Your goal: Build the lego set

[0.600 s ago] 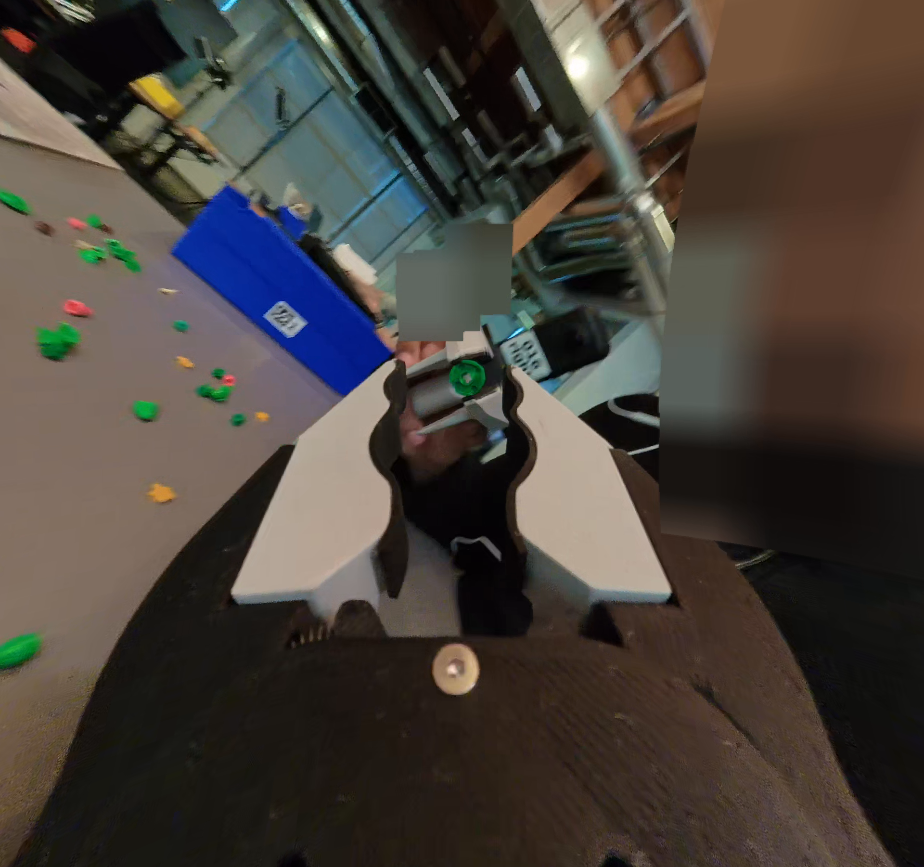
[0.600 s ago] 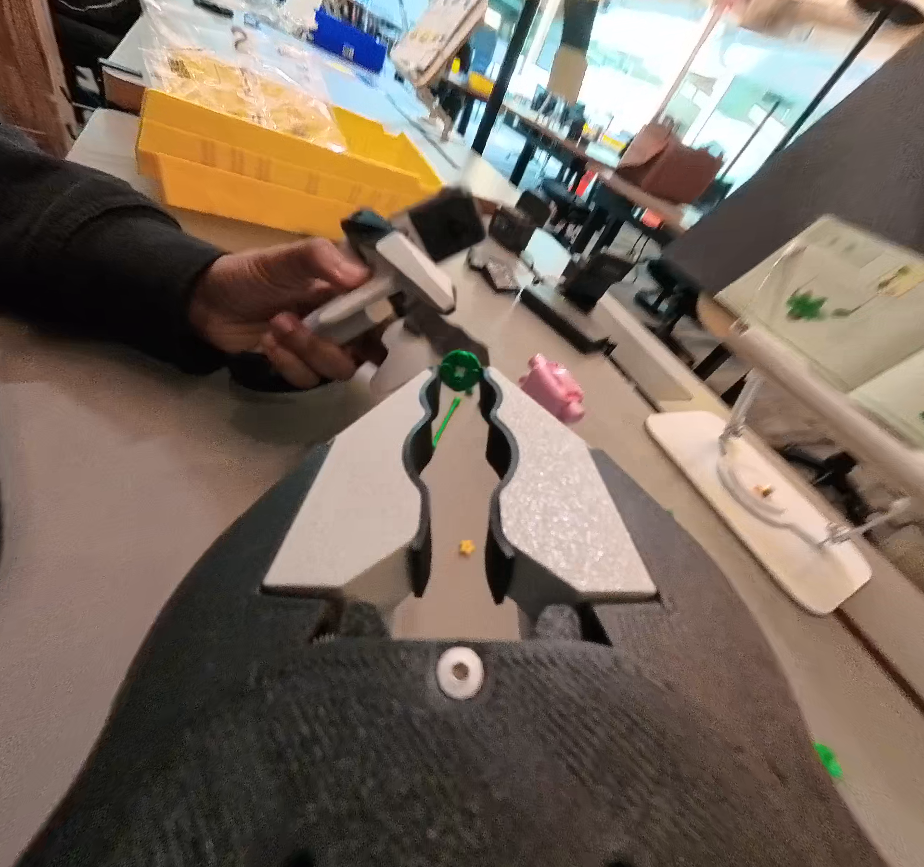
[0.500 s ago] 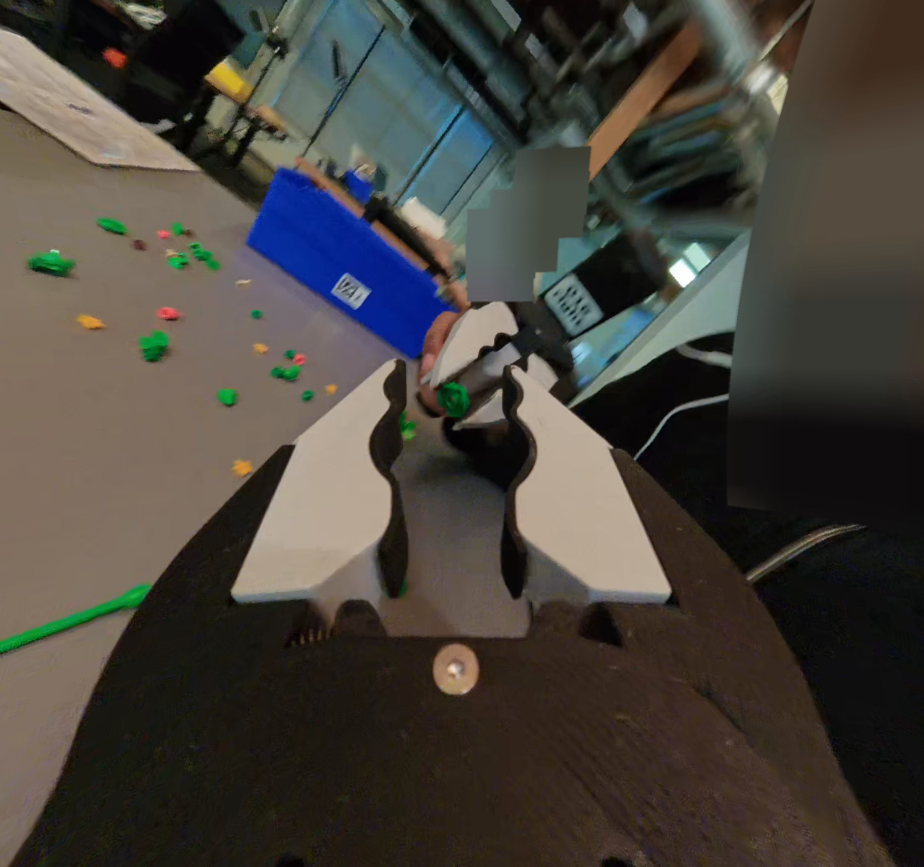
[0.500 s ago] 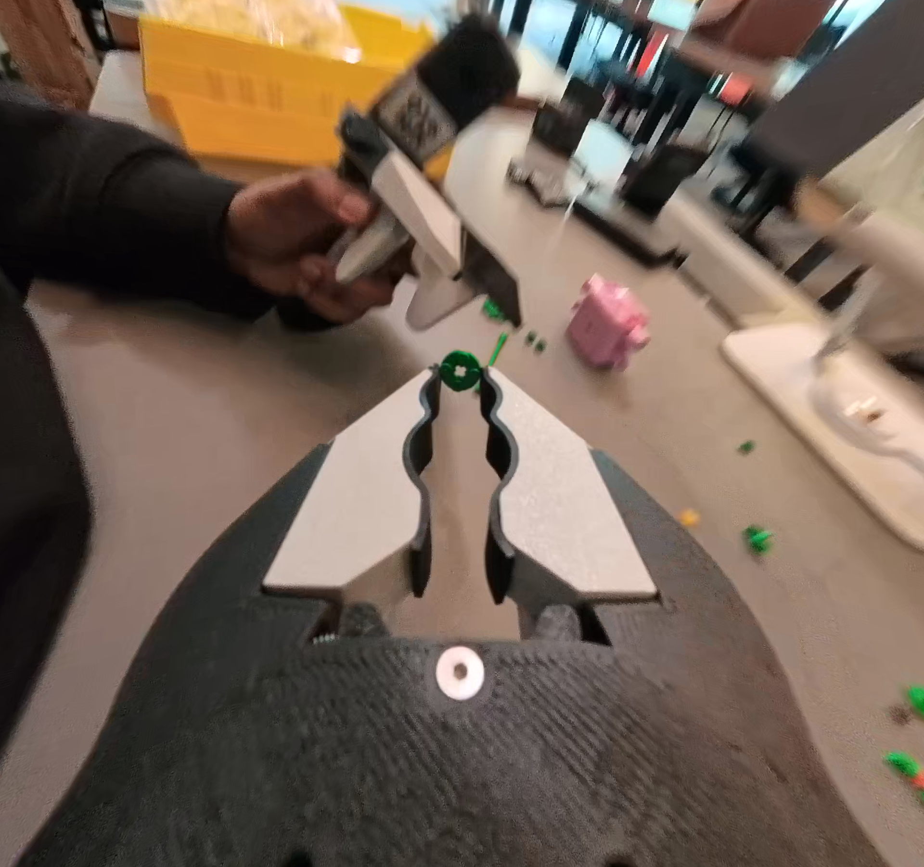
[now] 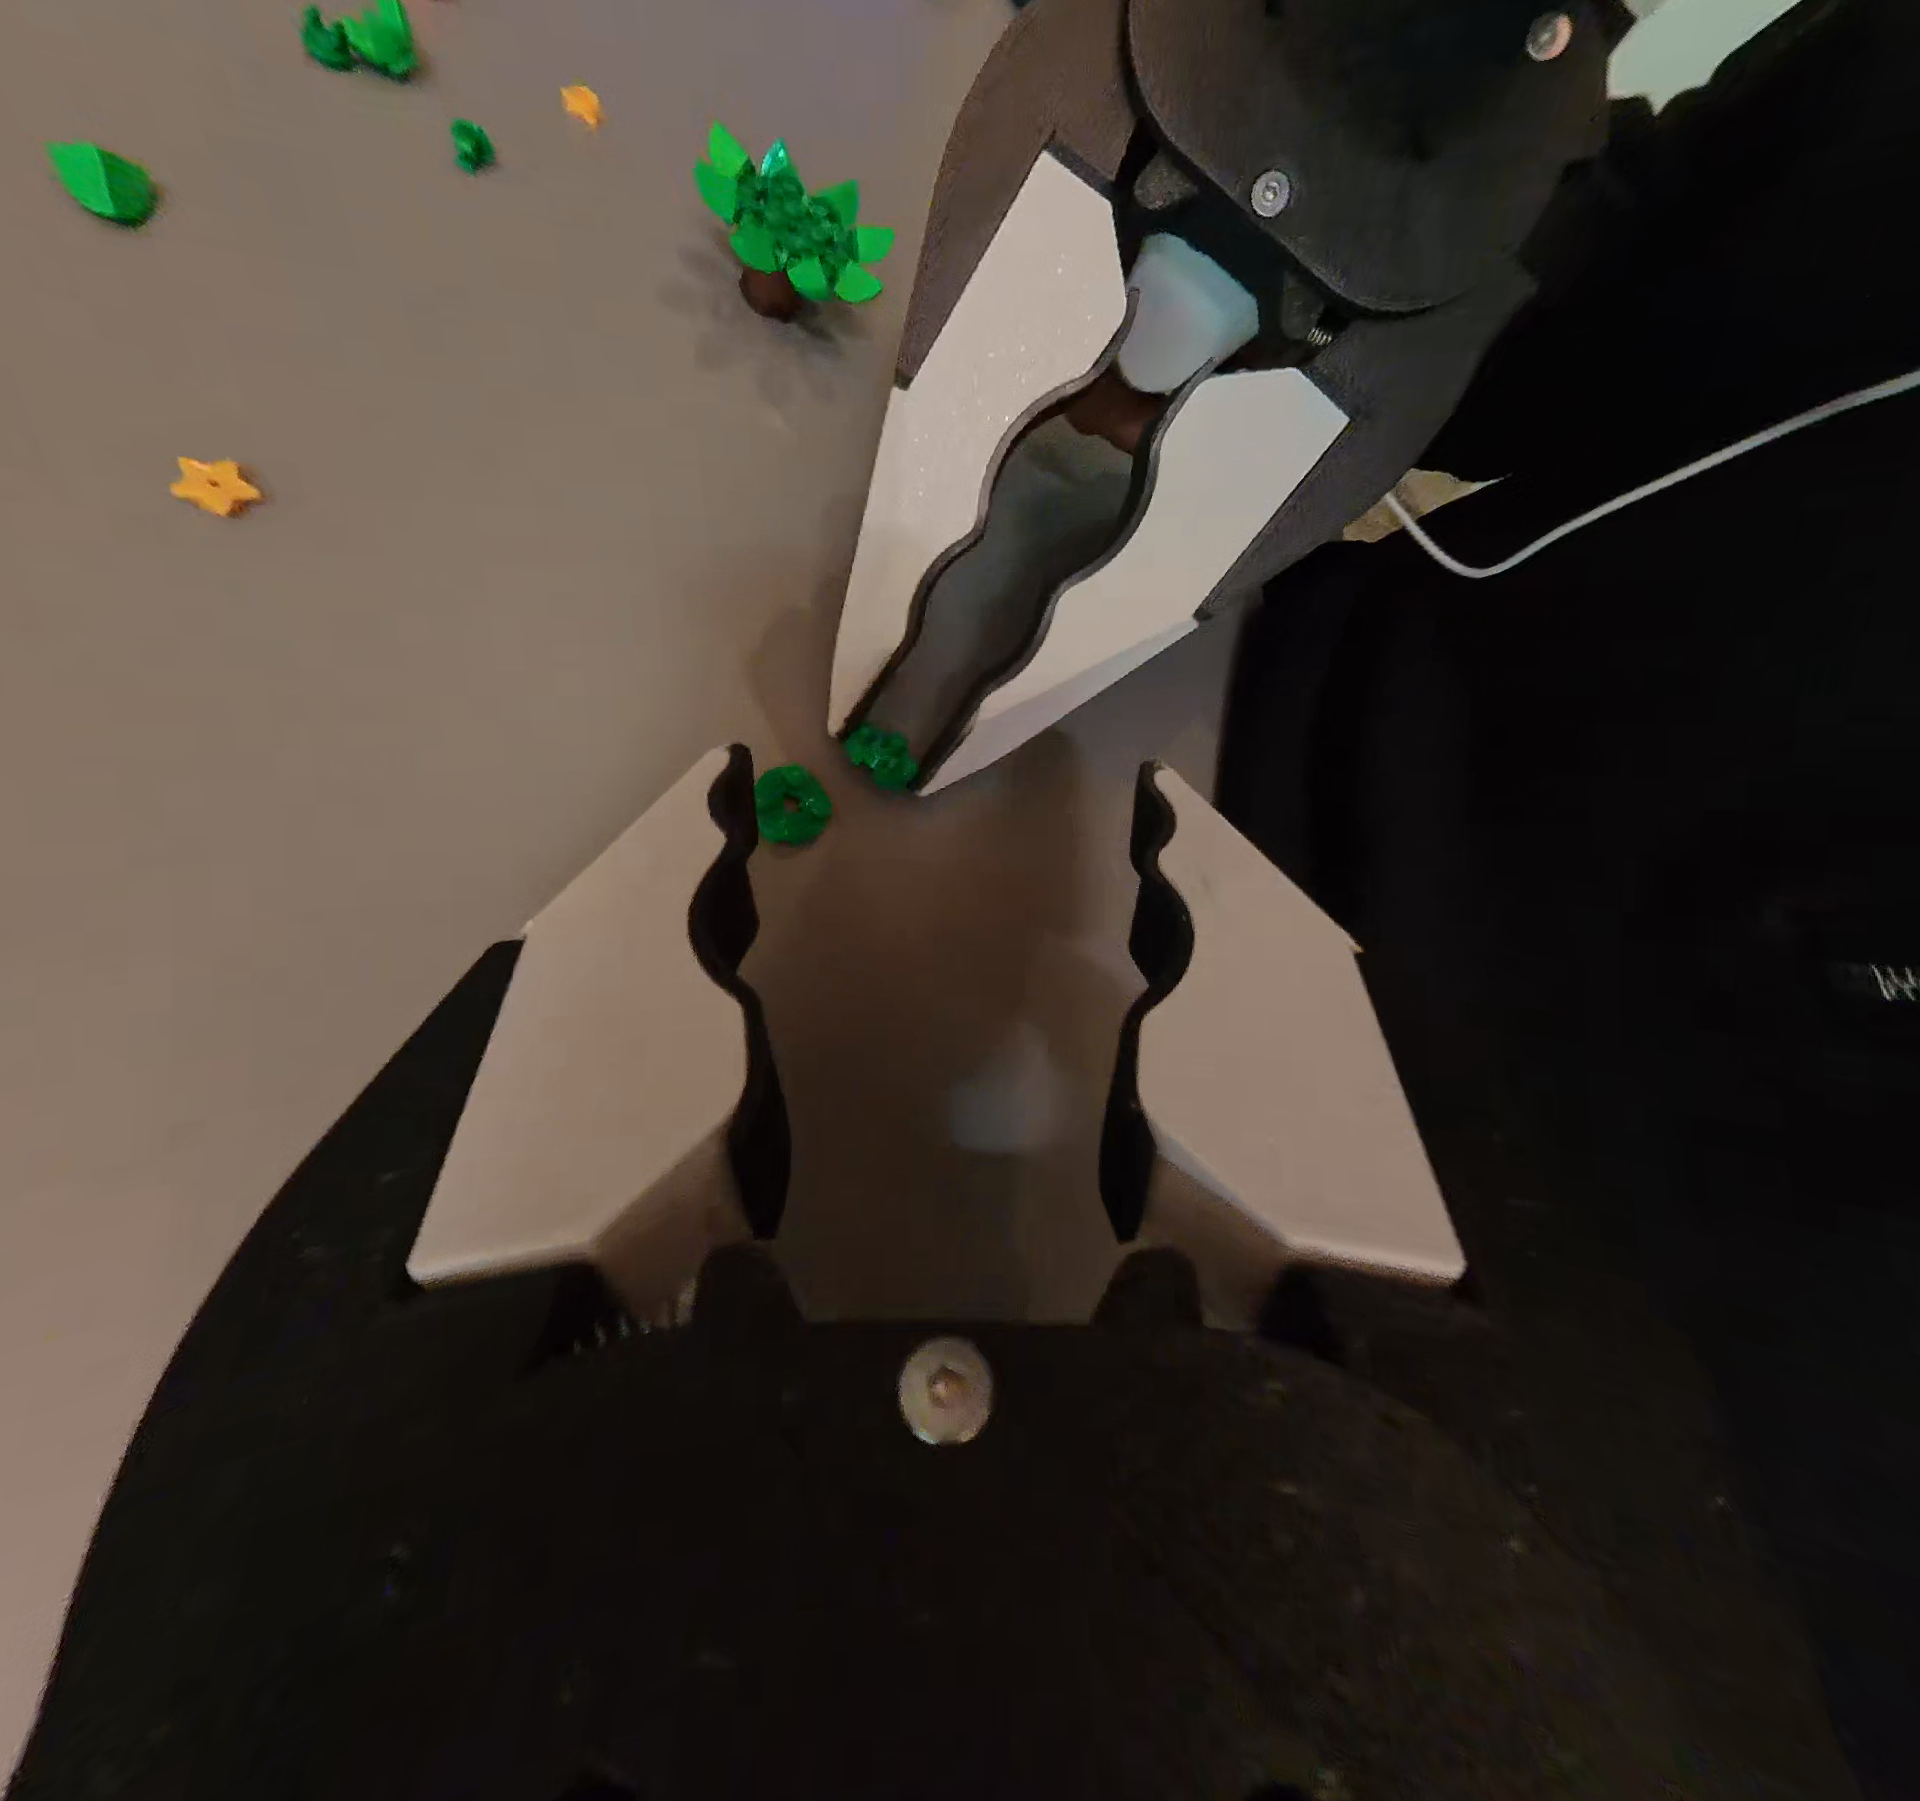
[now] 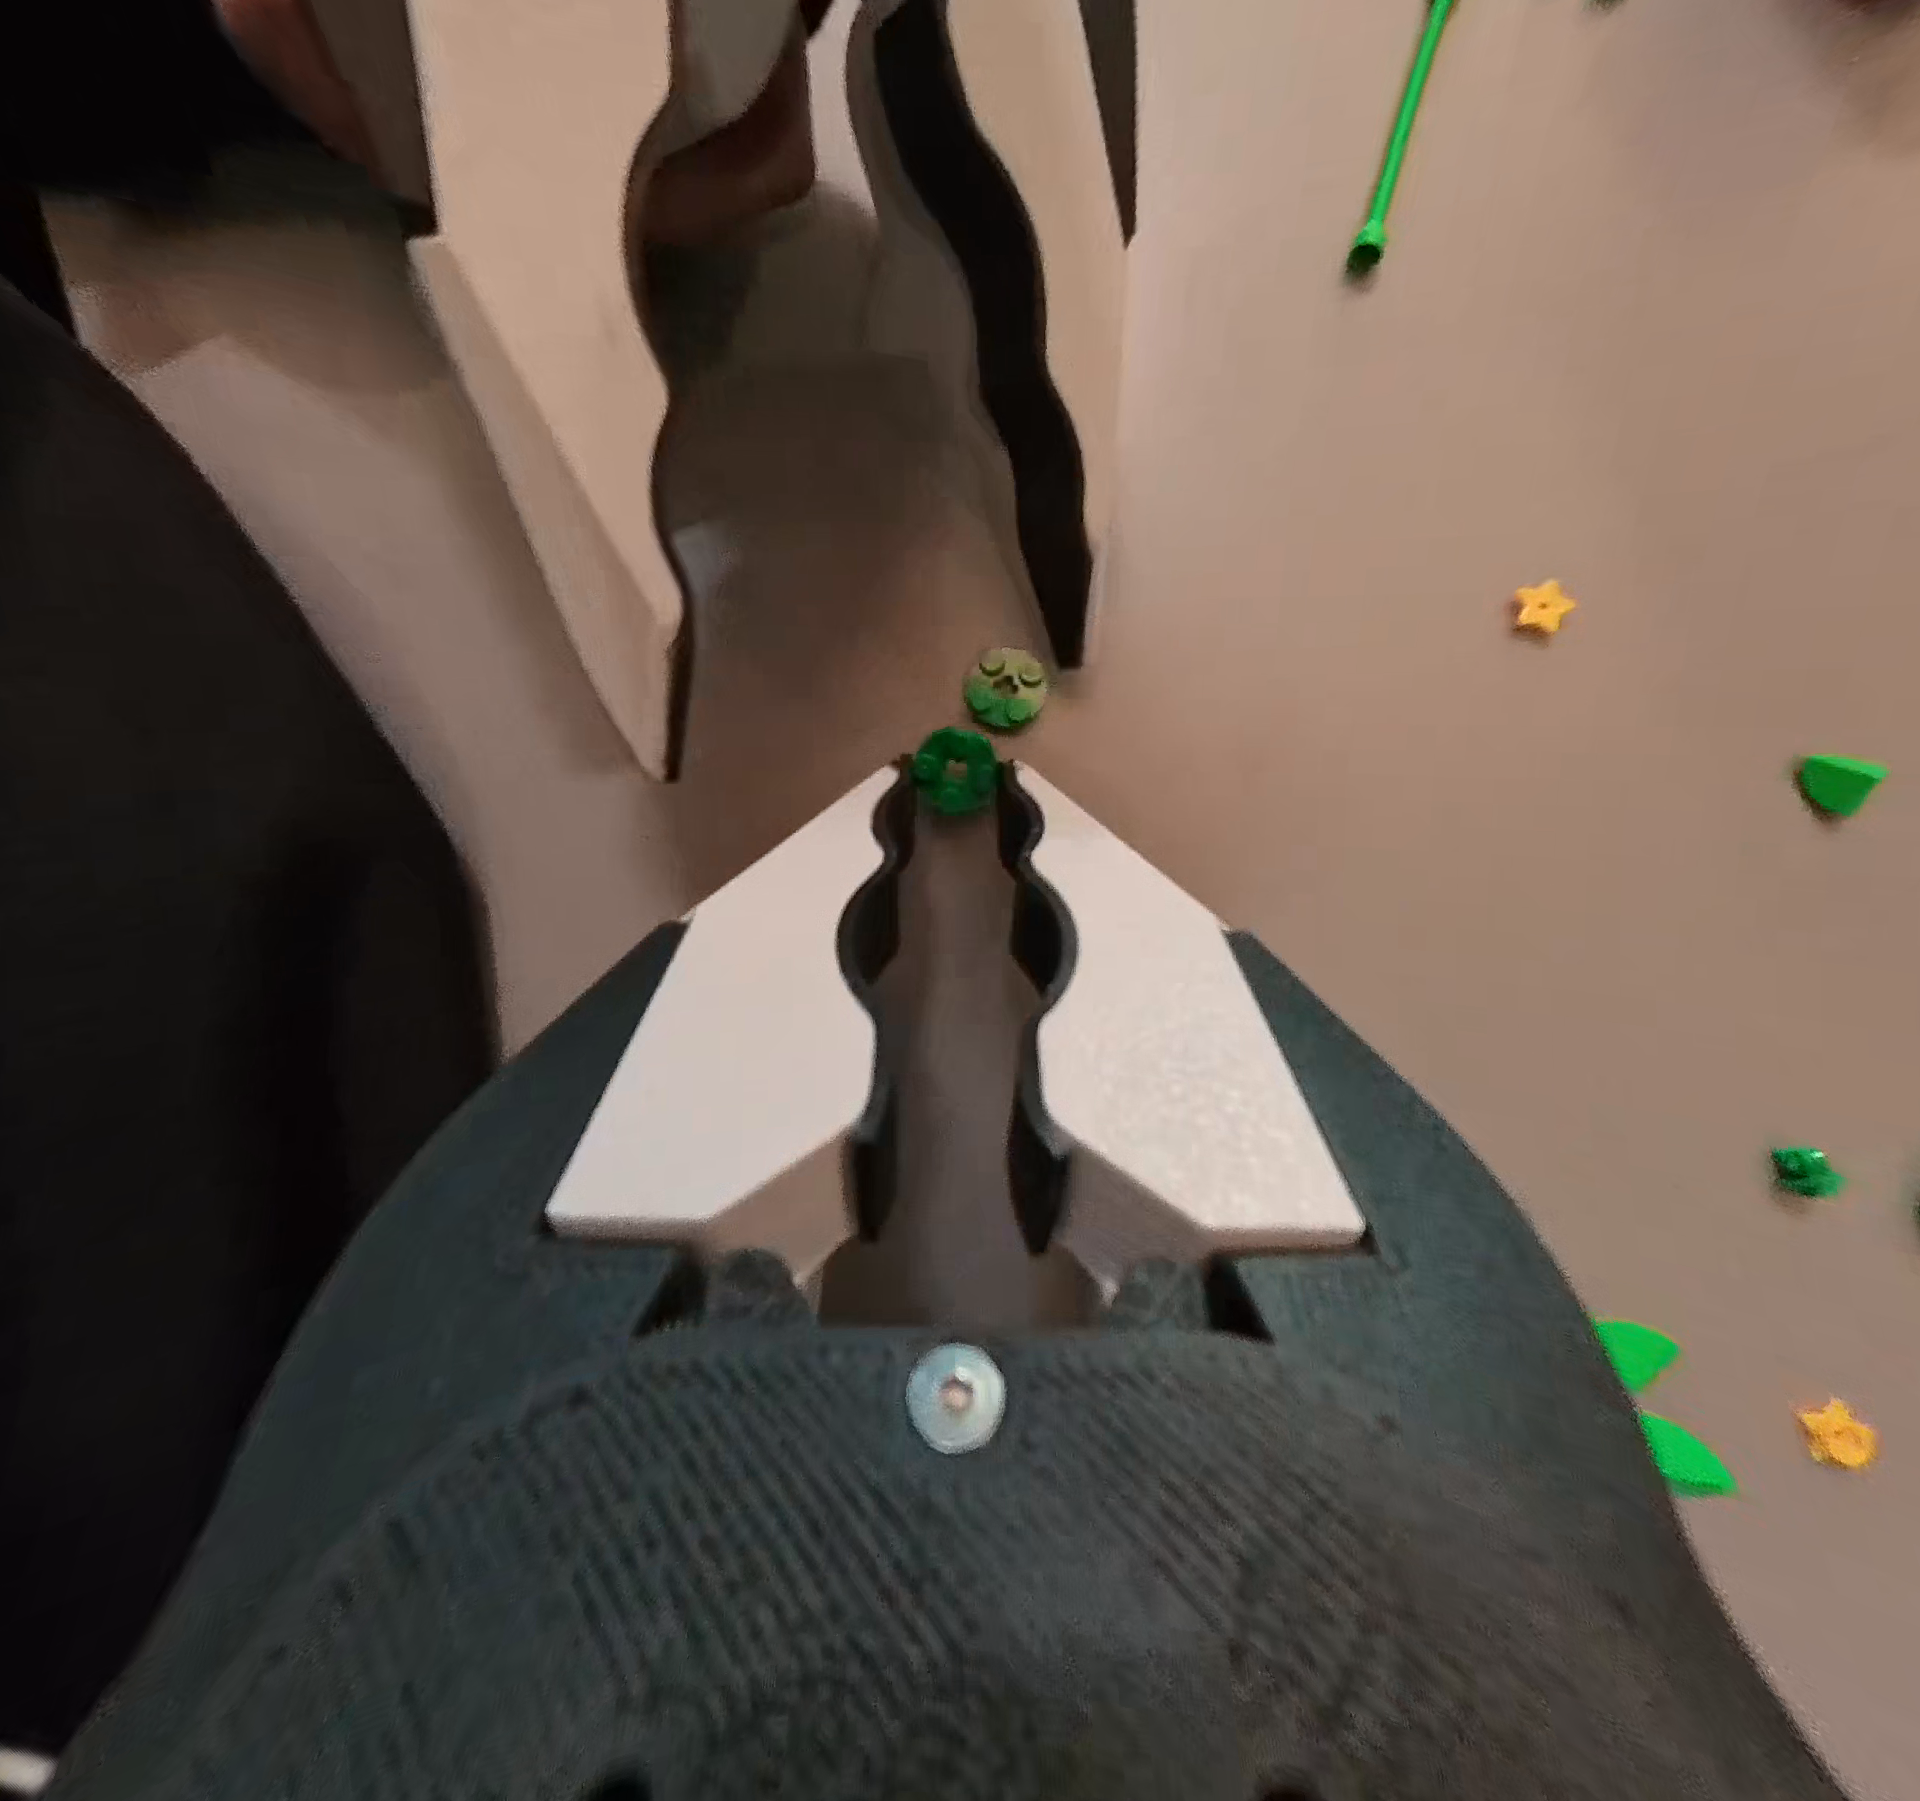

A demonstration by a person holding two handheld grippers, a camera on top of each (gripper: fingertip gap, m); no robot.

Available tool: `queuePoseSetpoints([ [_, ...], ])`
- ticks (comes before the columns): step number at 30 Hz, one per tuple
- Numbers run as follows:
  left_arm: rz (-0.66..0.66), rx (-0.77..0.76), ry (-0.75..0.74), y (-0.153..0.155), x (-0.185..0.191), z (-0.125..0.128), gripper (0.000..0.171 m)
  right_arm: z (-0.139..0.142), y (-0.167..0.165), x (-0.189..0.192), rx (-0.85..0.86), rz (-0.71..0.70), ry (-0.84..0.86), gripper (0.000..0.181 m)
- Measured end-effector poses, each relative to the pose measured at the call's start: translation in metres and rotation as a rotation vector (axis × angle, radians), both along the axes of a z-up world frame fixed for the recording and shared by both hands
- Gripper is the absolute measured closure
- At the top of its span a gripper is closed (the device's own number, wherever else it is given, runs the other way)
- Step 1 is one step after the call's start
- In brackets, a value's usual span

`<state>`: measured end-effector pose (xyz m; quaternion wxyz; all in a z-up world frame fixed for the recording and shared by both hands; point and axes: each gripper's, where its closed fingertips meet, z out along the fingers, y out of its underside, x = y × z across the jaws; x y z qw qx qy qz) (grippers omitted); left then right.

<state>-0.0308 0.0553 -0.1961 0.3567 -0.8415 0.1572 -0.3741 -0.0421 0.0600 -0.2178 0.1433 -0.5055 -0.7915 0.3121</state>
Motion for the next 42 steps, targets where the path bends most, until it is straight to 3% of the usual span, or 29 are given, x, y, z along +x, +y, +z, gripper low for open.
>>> queuePoseSetpoints([
  [19,0.043,-0.047,-0.008,-0.026,0.005,-0.003,0.1,-0.004,0.009,-0.013,0.169,-0.001,-0.033,0.167],
  [32,0.077,0.009,-0.042,-0.036,0.001,0.011,0.1,-0.005,0.003,0.009,0.197,0.073,-0.162,0.166],
  [36,0.082,0.01,-0.038,-0.036,0.0,0.01,0.101,-0.005,0.008,0.011,0.225,0.043,-0.171,0.155],
  [42,0.097,0.016,-0.061,-0.035,-0.004,0.011,0.102,-0.004,0.011,0.013,0.215,-0.013,-0.13,0.157],
])
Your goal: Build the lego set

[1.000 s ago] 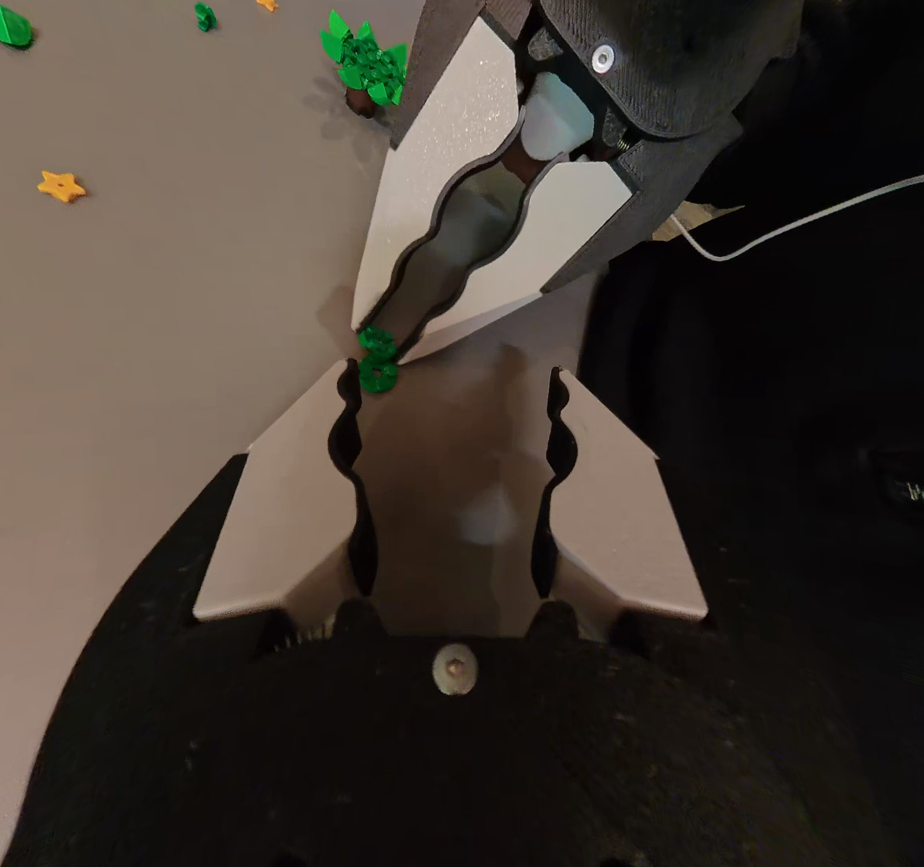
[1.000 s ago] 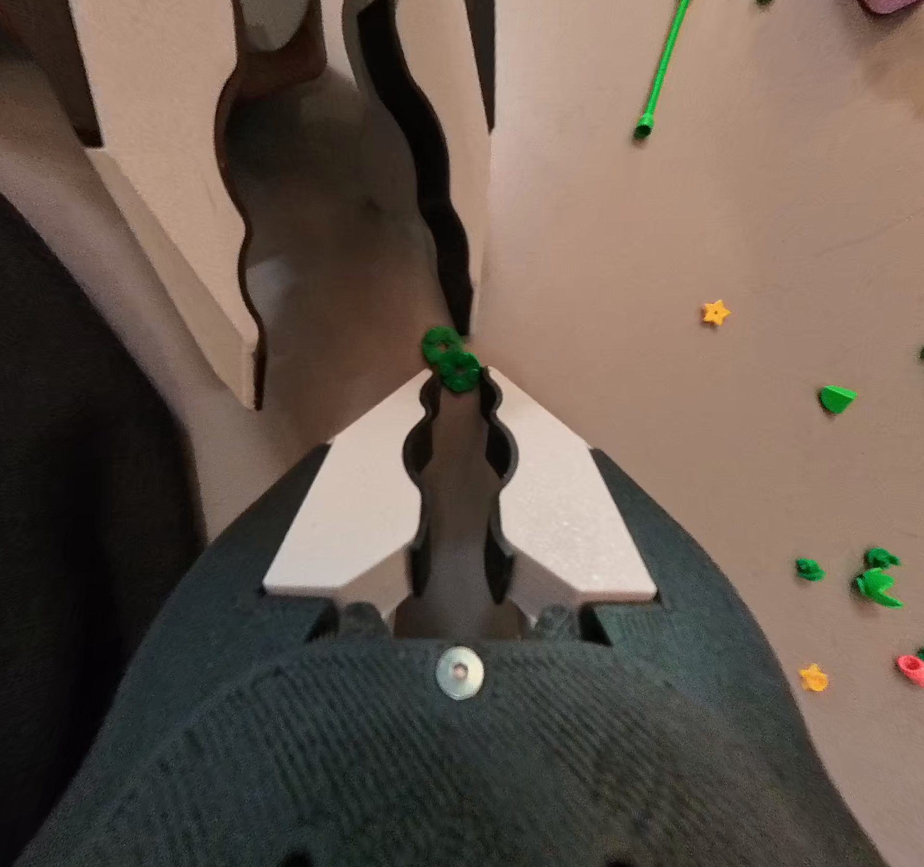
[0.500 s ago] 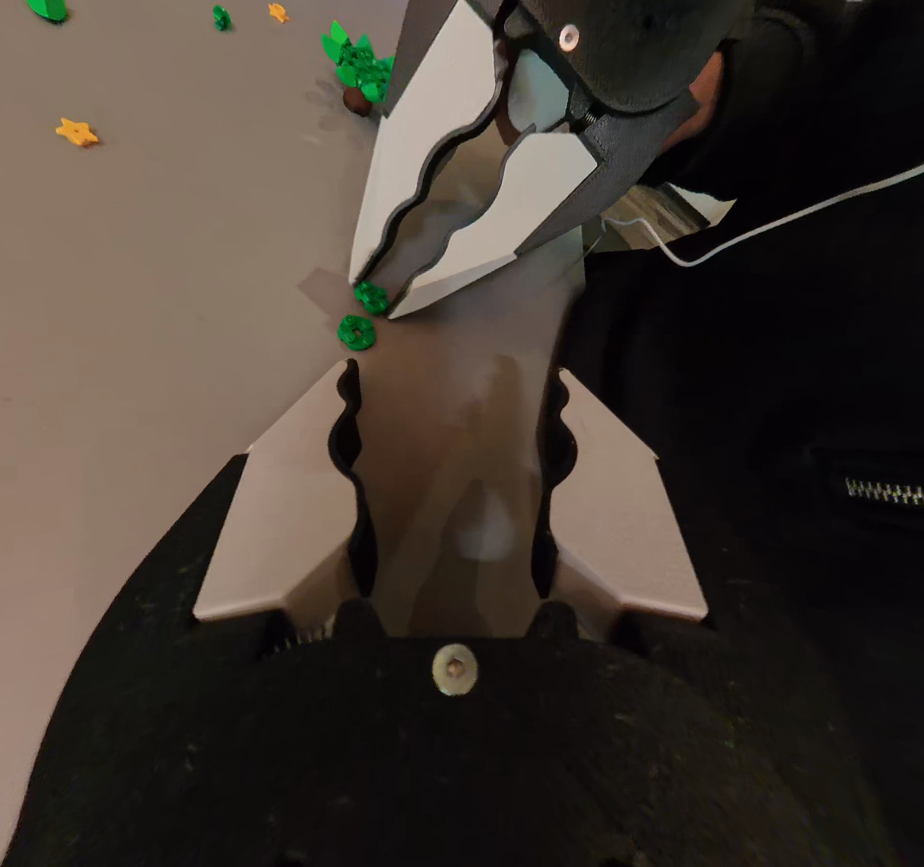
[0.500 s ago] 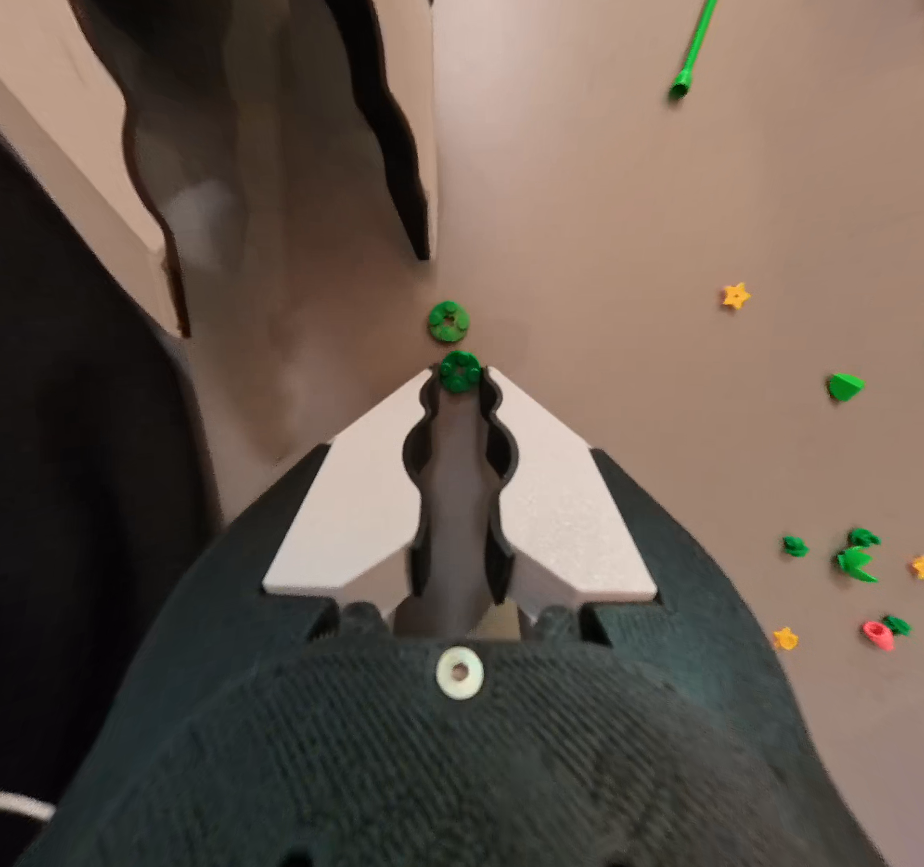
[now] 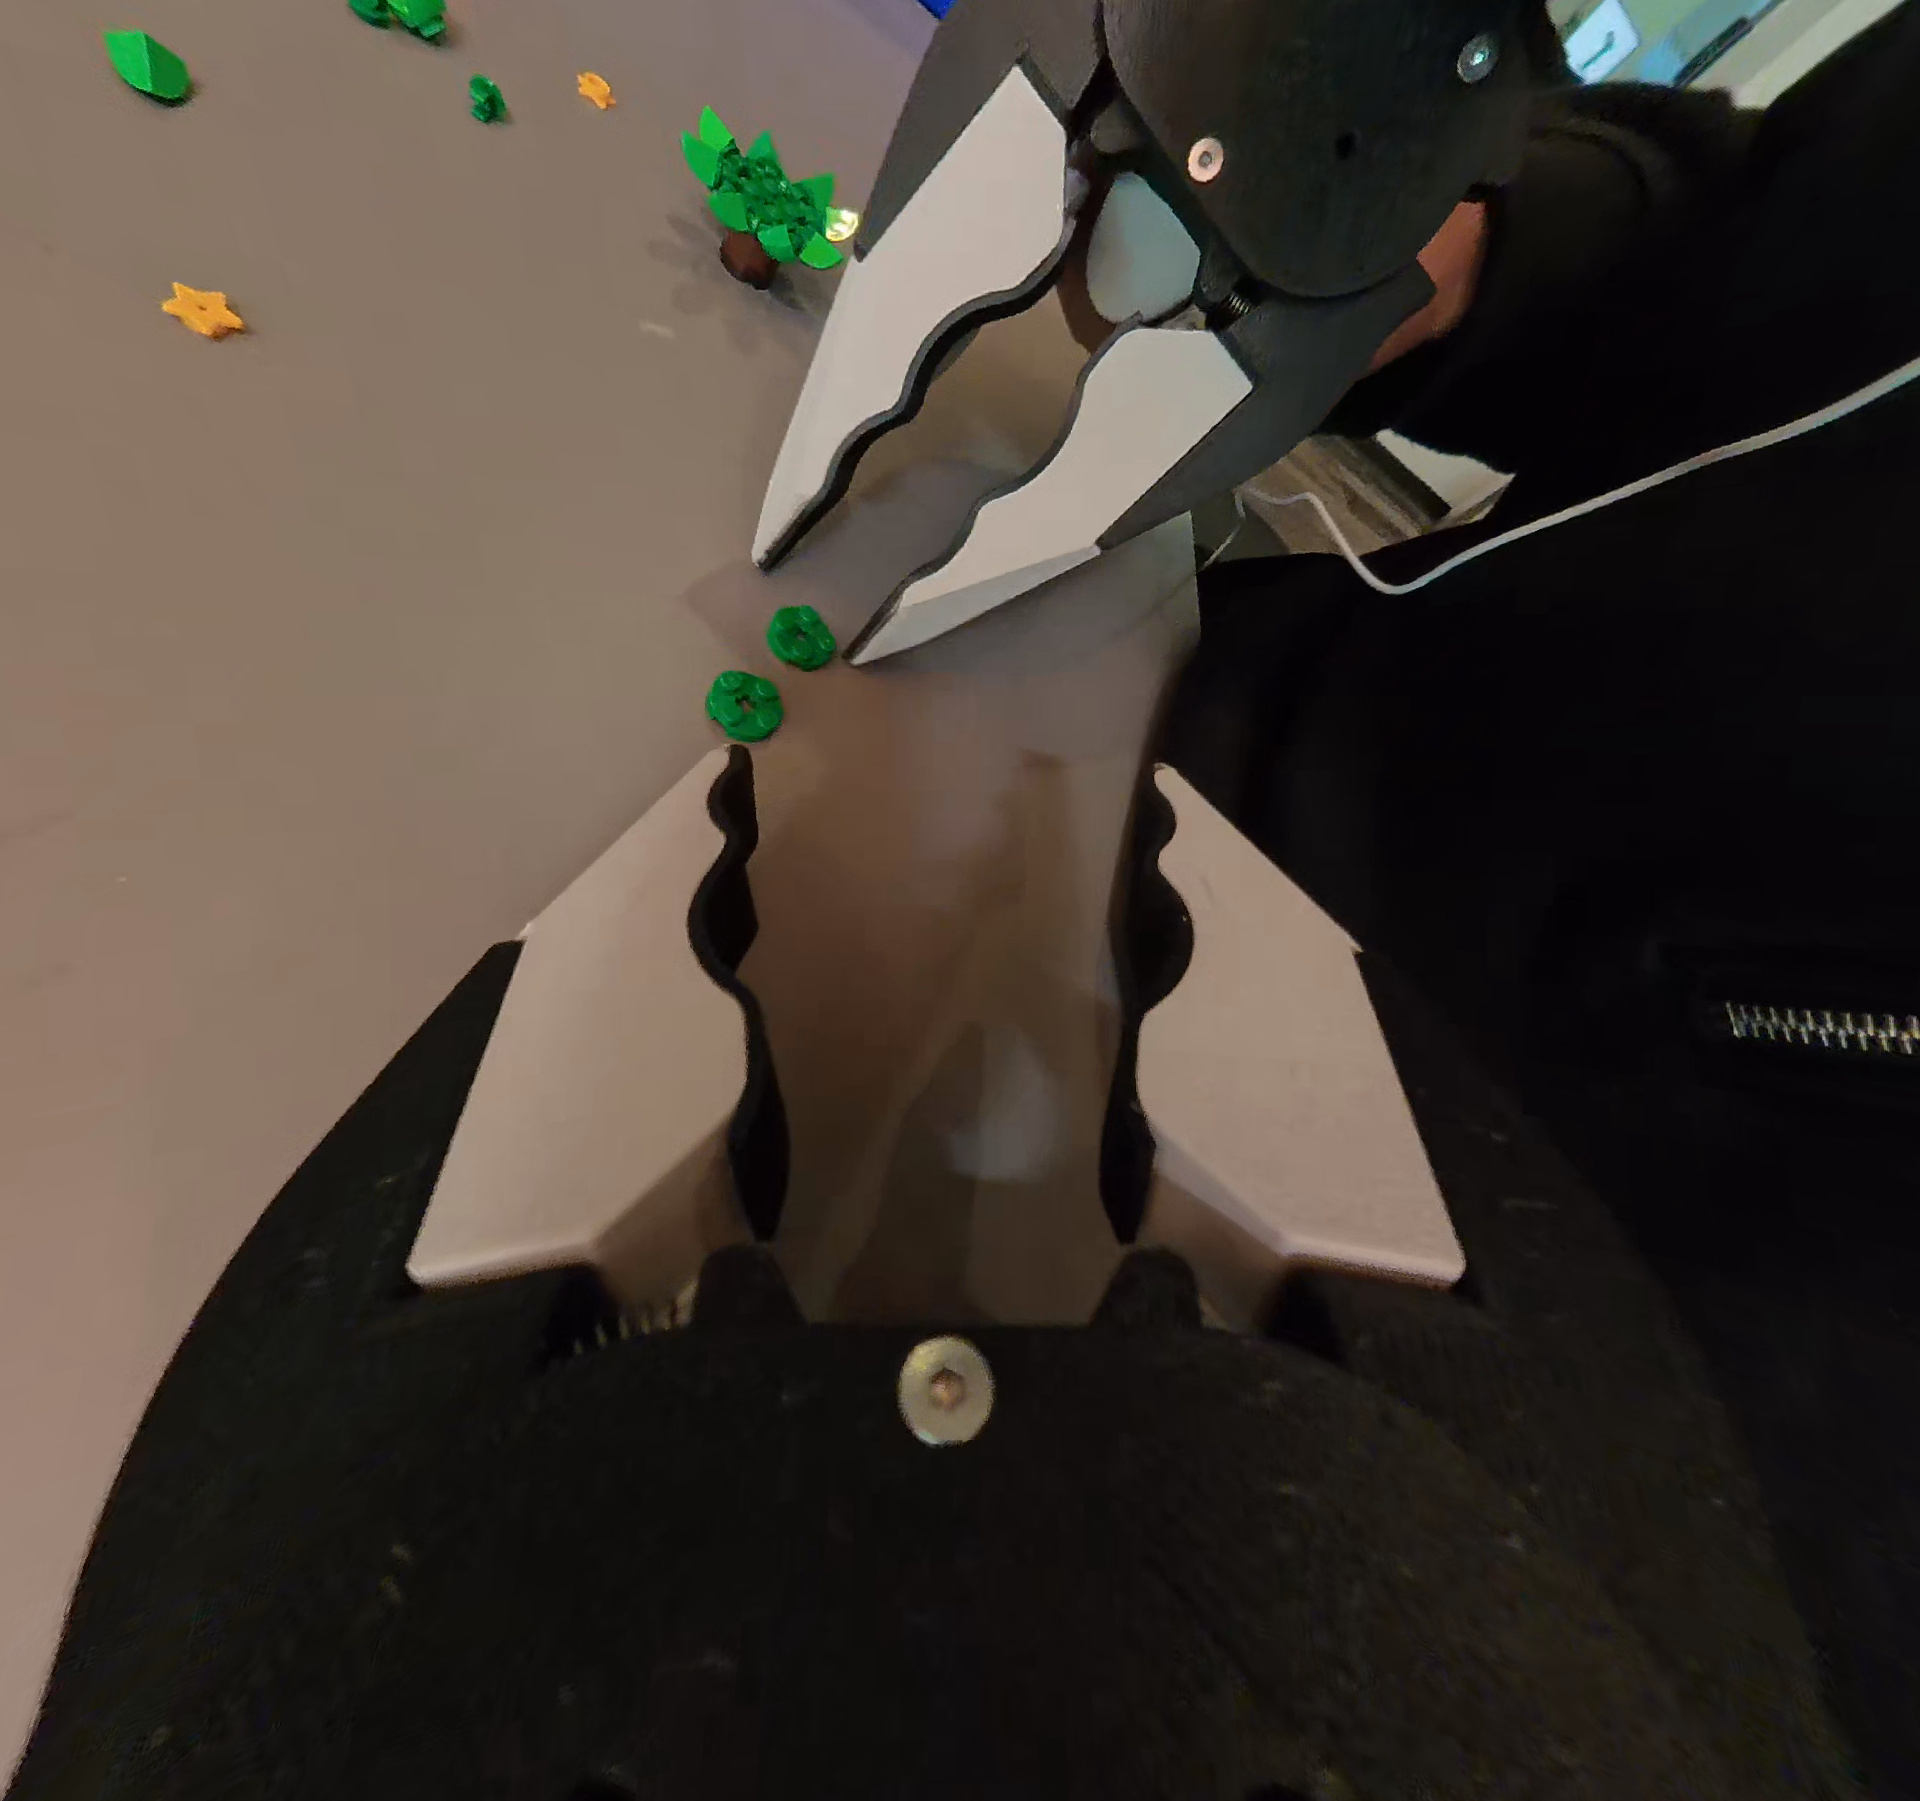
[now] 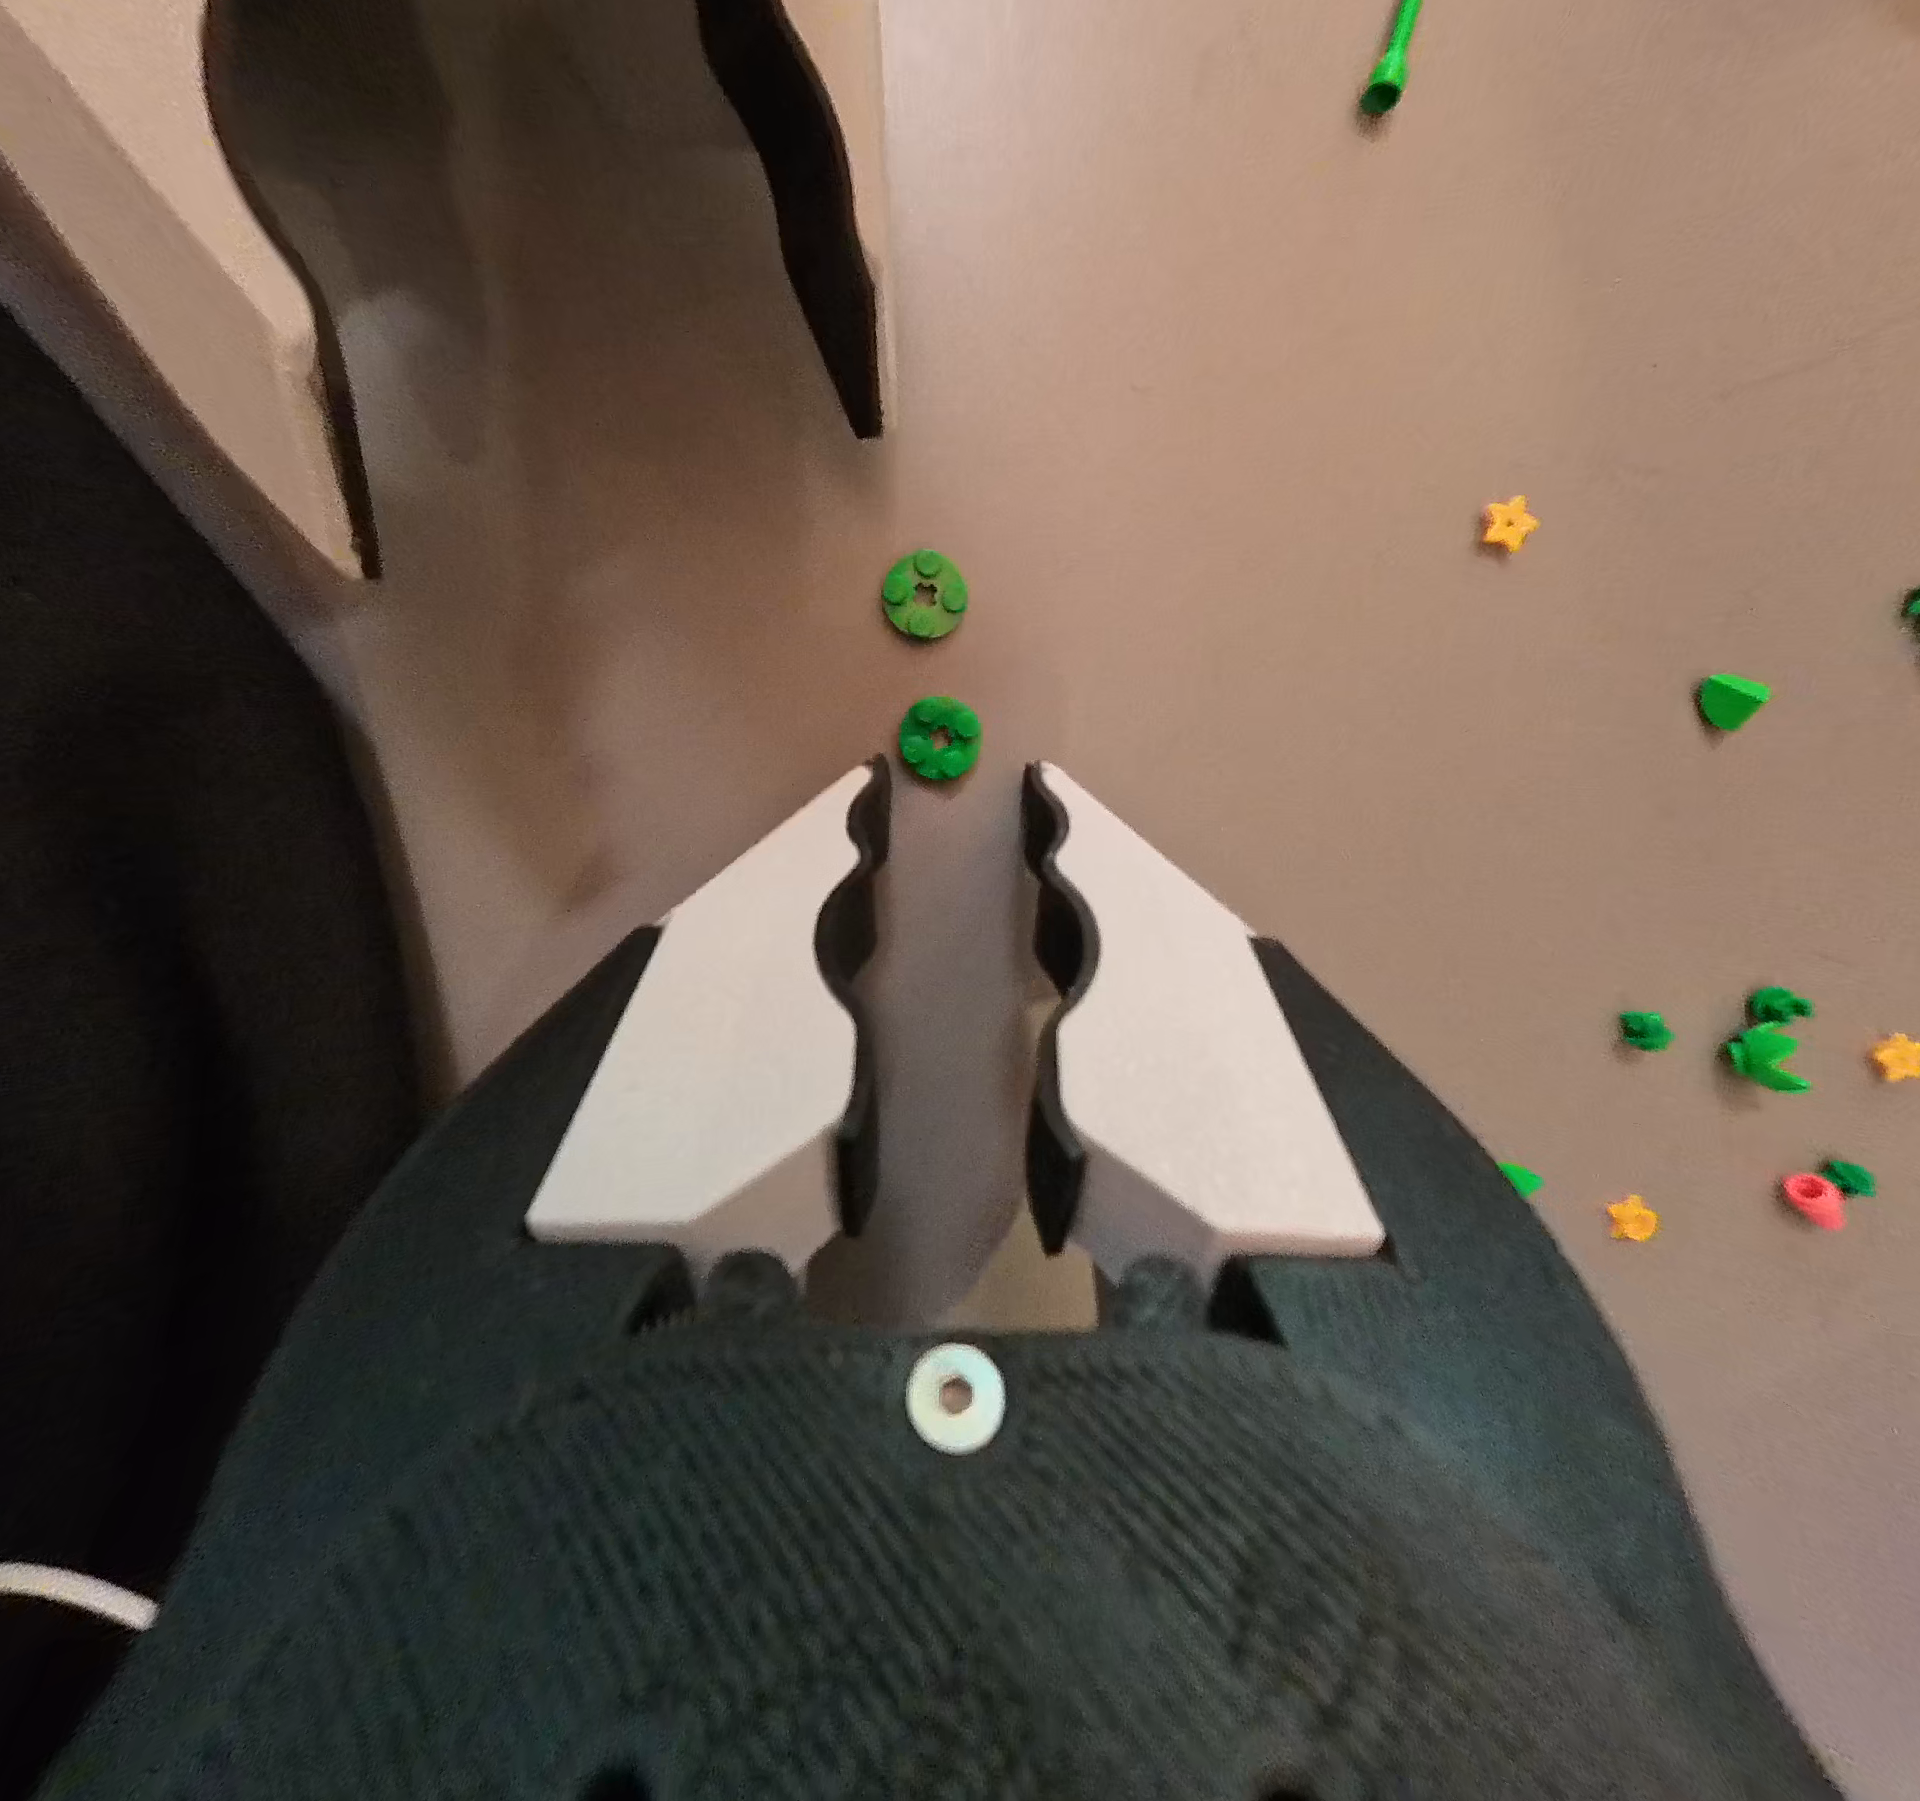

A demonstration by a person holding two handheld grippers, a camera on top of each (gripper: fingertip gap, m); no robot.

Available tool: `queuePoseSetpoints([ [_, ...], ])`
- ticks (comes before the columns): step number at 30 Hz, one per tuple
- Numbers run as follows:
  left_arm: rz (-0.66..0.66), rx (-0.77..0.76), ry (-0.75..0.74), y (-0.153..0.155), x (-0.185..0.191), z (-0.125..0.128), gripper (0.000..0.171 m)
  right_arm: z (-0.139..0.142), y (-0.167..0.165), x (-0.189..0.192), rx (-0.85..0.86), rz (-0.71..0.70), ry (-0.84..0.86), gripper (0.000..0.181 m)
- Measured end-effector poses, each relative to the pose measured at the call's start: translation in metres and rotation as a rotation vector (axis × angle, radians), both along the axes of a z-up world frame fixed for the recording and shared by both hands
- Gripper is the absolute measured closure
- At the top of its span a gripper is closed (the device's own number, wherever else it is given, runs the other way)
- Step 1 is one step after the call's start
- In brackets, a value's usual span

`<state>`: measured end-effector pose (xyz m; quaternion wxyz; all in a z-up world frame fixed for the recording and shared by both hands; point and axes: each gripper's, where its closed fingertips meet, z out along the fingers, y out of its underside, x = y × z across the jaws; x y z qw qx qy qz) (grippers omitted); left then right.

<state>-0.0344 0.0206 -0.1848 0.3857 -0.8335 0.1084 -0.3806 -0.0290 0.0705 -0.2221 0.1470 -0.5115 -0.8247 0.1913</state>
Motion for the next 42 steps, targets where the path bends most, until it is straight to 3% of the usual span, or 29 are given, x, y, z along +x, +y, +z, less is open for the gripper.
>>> queuePoseSetpoints([
  [21,0.025,0.003,-0.044,0.003,-0.006,0.0,0.107,0.009,-0.009,-0.01,-0.098,0.031,0.038,0.167],
  [25,0.02,-0.004,-0.038,0.002,-0.005,-0.002,0.107,0.018,-0.018,-0.018,-0.132,0.115,0.069,0.168],
  [30,0.02,-0.006,-0.045,0.002,-0.005,-0.002,0.107,0.01,-0.021,-0.02,-0.105,0.267,0.057,0.168],
  [42,0.023,-0.014,-0.061,0.003,-0.007,-0.001,0.107,0.009,-0.019,-0.022,-0.122,0.472,-0.027,0.168],
])
